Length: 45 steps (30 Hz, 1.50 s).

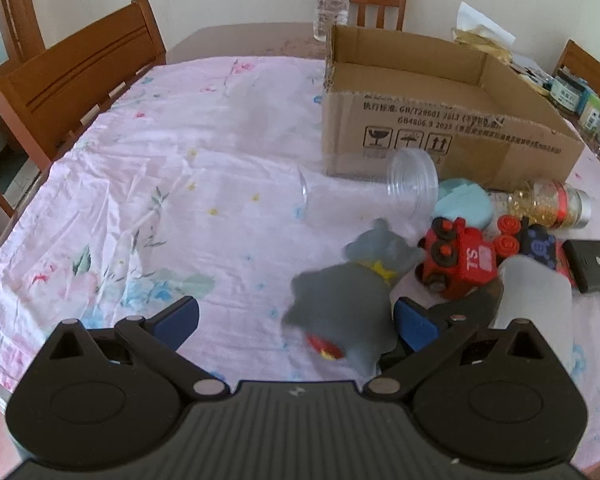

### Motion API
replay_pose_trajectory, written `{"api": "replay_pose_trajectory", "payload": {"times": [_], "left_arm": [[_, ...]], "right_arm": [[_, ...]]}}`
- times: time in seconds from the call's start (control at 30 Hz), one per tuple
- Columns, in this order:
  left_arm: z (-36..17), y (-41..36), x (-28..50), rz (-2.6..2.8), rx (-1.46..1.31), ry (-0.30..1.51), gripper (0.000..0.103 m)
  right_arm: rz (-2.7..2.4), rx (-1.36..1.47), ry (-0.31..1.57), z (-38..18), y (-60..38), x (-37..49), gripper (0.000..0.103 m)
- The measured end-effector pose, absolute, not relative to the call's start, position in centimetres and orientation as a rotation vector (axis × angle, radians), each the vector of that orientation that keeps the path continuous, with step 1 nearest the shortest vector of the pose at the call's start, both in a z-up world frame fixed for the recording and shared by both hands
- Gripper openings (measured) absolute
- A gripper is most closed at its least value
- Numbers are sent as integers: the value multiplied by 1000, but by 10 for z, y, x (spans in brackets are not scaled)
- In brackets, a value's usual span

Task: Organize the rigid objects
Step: 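Reach the left tool to the grey toy elephant and grasp it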

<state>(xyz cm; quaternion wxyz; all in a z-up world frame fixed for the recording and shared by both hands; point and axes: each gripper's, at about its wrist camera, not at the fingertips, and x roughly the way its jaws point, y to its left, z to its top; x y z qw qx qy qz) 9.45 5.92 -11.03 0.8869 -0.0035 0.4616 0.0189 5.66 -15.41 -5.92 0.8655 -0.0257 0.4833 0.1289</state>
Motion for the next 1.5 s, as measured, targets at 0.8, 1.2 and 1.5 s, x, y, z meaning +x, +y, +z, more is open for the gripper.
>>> {"api": "replay_pose_trajectory", "payload": {"times": [0.8,1.2,1.5], "left_arm": [[-101,80,82,-38,64,946,103],[-101,60,89,-130,70,927,103],[-116,52,114,-126,73,917,102]], "right_arm": [[644,-191,1056,-87,-114,105,103],[585,-177,1097,-97,-103,73,103],[432,-244,1048,-106,-98,80,103]]}}
